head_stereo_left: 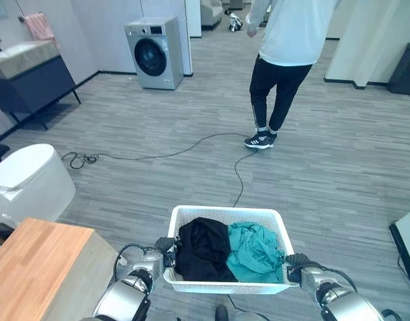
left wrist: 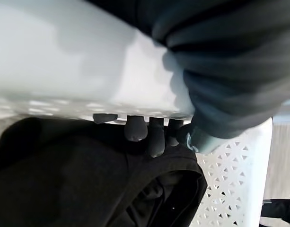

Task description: Grab the laundry basket,head to the washer,open it,put in the laundry and shut it.

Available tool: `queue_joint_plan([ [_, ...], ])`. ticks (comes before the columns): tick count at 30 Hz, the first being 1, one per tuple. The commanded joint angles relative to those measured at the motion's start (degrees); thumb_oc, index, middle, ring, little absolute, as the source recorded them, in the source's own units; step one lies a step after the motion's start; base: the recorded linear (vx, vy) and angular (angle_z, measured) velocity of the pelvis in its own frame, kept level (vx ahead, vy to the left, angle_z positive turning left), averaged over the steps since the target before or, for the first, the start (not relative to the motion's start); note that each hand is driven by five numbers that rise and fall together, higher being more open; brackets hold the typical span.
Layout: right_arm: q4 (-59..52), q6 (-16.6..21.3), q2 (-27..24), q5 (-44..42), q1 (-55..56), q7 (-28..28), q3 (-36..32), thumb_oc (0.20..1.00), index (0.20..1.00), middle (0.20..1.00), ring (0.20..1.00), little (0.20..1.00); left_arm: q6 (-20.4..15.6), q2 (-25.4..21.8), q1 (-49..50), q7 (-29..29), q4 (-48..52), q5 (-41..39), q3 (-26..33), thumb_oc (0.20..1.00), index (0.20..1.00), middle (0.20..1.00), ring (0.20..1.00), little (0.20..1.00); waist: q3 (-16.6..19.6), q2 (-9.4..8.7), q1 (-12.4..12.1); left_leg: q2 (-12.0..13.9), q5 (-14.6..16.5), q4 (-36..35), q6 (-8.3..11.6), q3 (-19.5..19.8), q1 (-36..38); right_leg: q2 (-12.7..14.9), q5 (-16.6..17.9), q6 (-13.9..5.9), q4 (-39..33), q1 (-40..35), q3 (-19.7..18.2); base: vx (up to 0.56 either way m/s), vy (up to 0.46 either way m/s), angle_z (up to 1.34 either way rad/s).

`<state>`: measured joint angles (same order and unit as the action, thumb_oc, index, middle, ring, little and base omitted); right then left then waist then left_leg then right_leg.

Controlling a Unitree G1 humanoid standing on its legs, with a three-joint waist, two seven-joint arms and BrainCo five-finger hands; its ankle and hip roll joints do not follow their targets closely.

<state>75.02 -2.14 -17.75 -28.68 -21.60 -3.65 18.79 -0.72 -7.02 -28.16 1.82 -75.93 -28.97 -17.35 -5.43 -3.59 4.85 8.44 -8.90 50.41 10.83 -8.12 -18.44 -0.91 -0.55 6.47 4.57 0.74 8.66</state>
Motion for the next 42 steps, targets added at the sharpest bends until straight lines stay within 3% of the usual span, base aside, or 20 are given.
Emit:
queue_joint_plan([
  [1, -0.96, 3.17, 0.36, -8.50, -6.61, 3.70, -3.96, 0.200, 0.200, 0.200, 0.200, 0.200, -1.31, 0.77, -4.78, -1.65, -1.71, -5.50, 1.17, 0.200, 0.200, 0.200, 0.200, 0.200, -0.79, 0.02, 0.18, -5.72, 2.53, -14.14, -5.68, -6.43, 9.79, 0.04, 5.63, -5.04, -1.94, -0.52, -3.17, 0.25, -0.077, -0.13],
  [3, -1.16, 3.12, 0.50, -8.61, -6.50, 3.81, -4.03, 0.200, 0.200, 0.200, 0.200, 0.200, -1.26, 0.80, -4.86, -1.65, -1.66, -5.54, 1.33, 0.200, 0.200, 0.200, 0.200, 0.200, -0.79, -0.24, -0.22, -5.73, 3.18, -15.49, -6.04, -7.05, 8.31, 0.10, 5.63, -5.38, -2.58, -1.53, -3.47, 0.21, -0.024, -0.15],
  [5, -2.55, 3.62, 1.64, -6.82, -6.68, 3.99, -2.46, 0.200, 0.200, 0.200, 0.200, 0.200, -1.97, 0.28, -4.51, -1.35, -1.16, -5.25, 1.83, 0.200, 0.200, 0.200, 0.200, 0.200, -0.99, 1.02, -2.70, -7.64, 1.90, -38.21, -8.83, -4.73, 5.14, -1.76, 3.30, -6.68, -3.83, -5.43, -6.25, 0.53, 0.112, -0.25],
  [7, -4.01, 4.12, 2.04, -6.53, -5.91, 4.31, -2.09, 0.200, 0.200, 0.200, 0.200, 0.200, -2.23, -0.28, -3.66, -1.63, -0.93, -5.34, 2.10, 0.200, 0.200, 0.200, 0.200, 0.200, -1.30, 2.22, -4.30, -6.23, -3.43, -52.09, -8.31, -2.96, 5.00, -3.48, 0.75, -6.68, -3.69, -9.51, -8.66, 0.65, 0.114, -0.75],
  [9, -3.22, 4.03, 2.90, -6.27, -6.14, 4.56, -1.50, 0.200, 0.200, 0.200, 0.200, 0.200, -2.21, -0.91, -2.94, -1.63, -1.58, -5.23, 2.74, 0.200, 0.200, 0.200, 0.200, 0.200, -0.63, 2.76, -5.30, -5.06, -5.88, -54.44, -8.11, -2.76, 4.71, -4.50, -1.54, -6.50, -3.17, -11.64, -11.06, 0.62, 0.131, -0.82],
  [12, -2.84, 4.05, 4.60, -6.75, -4.76, 4.67, -2.37, 0.200, 0.200, 0.200, 0.200, 0.200, -2.39, -1.76, -0.93, -1.82, -0.93, -4.99, 2.67, 0.200, 0.200, 0.200, 0.200, 0.200, 1.84, 1.58, -6.62, -7.00, -3.03, -48.23, -10.75, -3.89, 3.74, -0.96, -3.55, -8.15, 0.23, -14.08, -14.26, 0.81, 0.362, -0.44],
  [14, -3.26, 4.33, 5.11, -7.46, -3.35, 5.10, -3.50, 0.200, 0.200, 0.200, 0.200, 0.200, -2.50, -2.02, 0.43, -1.71, 0.09, -4.77, 2.36, 0.200, 0.200, 0.200, 0.200, 0.200, 2.15, 0.71, -7.26, -8.23, 0.19, -45.72, -12.15, -4.66, 4.34, 1.08, 0.78, -11.20, 7.15, -11.57, -14.06, 0.43, 0.217, -0.24],
  [16, -3.51, 4.30, 5.27, -7.03, -2.72, 5.28, -3.88, 0.200, 0.200, 0.200, 0.200, 0.200, -2.45, -1.91, 0.54, -1.36, 0.67, -4.55, 1.70, 0.200, 0.200, 0.200, 0.200, 0.200, 1.33, 0.46, -7.36, -9.63, 2.47, -44.88, -13.53, -4.94, 5.99, 2.15, 9.07, -14.89, 17.32, -7.98, -13.90, 0.38, 0.221, -0.71],
  [19, -4.11, 4.44, 5.66, -8.13, -1.71, 5.17, -5.22, 0.200, 0.200, 0.200, 0.200, 0.200, -2.29, -1.67, 0.54, -0.95, 1.69, -3.83, 0.90, 0.200, 0.200, 0.200, 0.200, 0.200, -1.57, 3.68, -5.75, -9.25, 5.62, -46.15, -15.35, -5.16, 12.78, 1.96, 13.69, -15.75, 33.31, 1.49, -8.15, 0.43, 0.331, -0.13],
  [23, -3.78, 4.55, 4.66, -8.54, -1.41, 5.52, -5.55, 0.200, 0.200, 0.200, 0.200, 0.200, -2.39, -1.63, 0.22, -1.90, 1.71, -4.12, 1.06, 0.200, 0.200, 0.200, 0.200, 0.200, -3.03, 4.34, -2.43, -11.91, 9.70, -44.82, -14.76, -2.04, 18.53, -0.10, 5.32, -12.26, 21.84, 10.19, -5.73, 0.45, 0.204, 0.45],
  [27, -3.70, 4.69, 3.56, -9.72, -1.53, 5.34, -5.92, 0.200, 0.200, 0.200, 0.200, 0.200, -2.28, -1.57, -0.71, -2.63, 1.29, -3.16, 0.91, 0.200, 0.200, 0.200, 0.200, 0.200, -3.59, 3.04, -0.18, -14.33, 12.92, -43.19, -13.85, 0.39, 23.11, -1.30, 6.22, -11.94, 8.44, 12.62, -6.57, 0.39, 0.053, 0.37],
  [29, -4.23, 4.68, 3.29, -9.55, -0.58, 5.05, -6.72, 0.200, 0.200, 0.200, 0.200, 0.200, -2.40, -1.13, -0.34, -2.79, 0.45, -1.83, 1.77, 0.200, 0.200, 0.200, 0.200, 0.200, -3.23, 2.85, 1.49, -14.76, 14.73, -43.87, -12.77, 1.37, 27.98, 1.46, 9.75, -12.80, -0.78, 15.43, -2.76, 0.59, -0.008, 0.46],
  [31, -4.71, 4.47, 2.85, -8.99, 0.80, 5.34, -6.96, 0.200, 0.200, 0.200, 0.200, 0.200, -2.12, -0.66, 0.27, -3.10, -0.08, -1.74, 2.13, 0.200, 0.200, 0.200, 0.200, 0.200, -2.16, 2.90, 2.00, -14.64, 14.90, -42.75, -11.80, 2.68, 30.34, 1.53, 10.42, -12.16, -0.02, 13.88, -1.98, 0.58, -0.059, 0.63],
  [32, -4.92, 4.42, 2.34, -8.76, 1.14, 5.35, -6.72, 0.200, 0.200, 0.200, 0.200, 0.200, -2.33, -0.35, 0.58, -3.21, 0.19, -1.88, 2.00, 0.200, 0.200, 0.200, 0.200, 0.200, -1.58, 2.68, 2.00, -14.74, 14.60, -39.36, -11.14, 2.37, 29.93, 1.36, 11.50, -11.07, 0.41, 12.47, -1.75, 0.68, -0.141, 0.51],
  [33, -5.04, 4.48, 1.39, -9.00, 1.77, 5.46, -6.80, 0.200, 0.200, 0.200, 0.200, 0.200, -2.27, 0.34, 1.44, -3.36, -0.11, -2.42, 1.93, 0.200, 0.200, 0.200, 0.200, 0.200, -0.66, 2.97, 2.52, -13.40, 10.21, -29.64, -7.97, 2.65, 28.08, -0.39, 10.38, -9.19, 0.49, 9.63, -2.23, 0.52, -0.113, 0.39],
  [34, -5.04, 4.48, 1.42, -9.00, 1.77, 5.46, -6.81, 0.200, 0.200, 0.200, 0.200, 0.200, -2.27, 0.31, 1.44, -3.36, -0.11, -2.42, 1.92, 0.200, 0.200, 0.200, 0.200, 0.200, -0.52, 2.82, 2.61, -13.55, 10.05, -29.68, -7.98, 2.72, 27.89, -0.22, 10.46, -9.19, 0.44, 9.77, -2.20, 0.48, -0.140, 0.15],
  [35, -4.68, 4.40, 1.08, -9.21, 2.08, 5.32, -7.15, 0.200, 0.200, 0.200, 0.200, 0.200, -2.09, 0.38, 1.62, -3.46, -0.33, -2.54, 1.98, 0.200, 0.200, 0.200, 0.200, 0.200, -0.38, 2.81, 2.59, -12.44, 5.80, -24.52, -5.75, 2.43, 26.16, -0.75, 9.64, -8.29, 0.35, 7.97, -1.79, 0.28, -0.108, -0.03],
  [37, -4.02, 4.41, 0.83, -9.64, 2.41, 5.11, -6.92, 0.200, 0.200, 0.200, 0.200, 0.200, -1.55, 0.48, 1.87, -3.54, -0.90, -2.48, 1.73, 0.200, 0.200, 0.200, 0.200, 0.200, -1.20, 0.69, 1.83, -7.55, -0.01, -10.54, -2.99, -2.88, 19.21, -0.01, 7.17, -5.50, -0.23, 2.99, -0.56, 0.54, -0.230, 0.06],
  [40, -3.46, 4.15, 0.86, -9.68, 2.35, 4.55, -6.44, 0.200, 0.200, 0.200, 0.200, 0.200, -1.28, 0.77, 1.34, -3.36, -1.44, -2.90, 1.46, 0.200, 0.200, 0.200, 0.200, 0.200, -1.72, 0.13, 0.46, -6.59, 1.53, -10.12, -4.06, -5.23, 14.79, -0.01, 5.88, -5.18, -0.89, 0.51, -0.62, 0.30, -0.072, -0.03],
  [42, -3.05, 4.09, 0.99, -9.75, 2.11, 4.45, -6.20, 0.200, 0.200, 0.200, 0.200, 0.200, -1.21, 1.21, 0.83, -3.18, -1.39, -3.55, 1.47, 0.200, 0.200, 0.200, 0.200, 0.200, -1.94, -0.26, -0.61, -7.92, 4.06, -16.53, -6.12, -5.84, 9.84, 0.36, 5.54, -6.06, -1.87, -1.26, -0.74, 0.31, 0.014, -0.09],
])
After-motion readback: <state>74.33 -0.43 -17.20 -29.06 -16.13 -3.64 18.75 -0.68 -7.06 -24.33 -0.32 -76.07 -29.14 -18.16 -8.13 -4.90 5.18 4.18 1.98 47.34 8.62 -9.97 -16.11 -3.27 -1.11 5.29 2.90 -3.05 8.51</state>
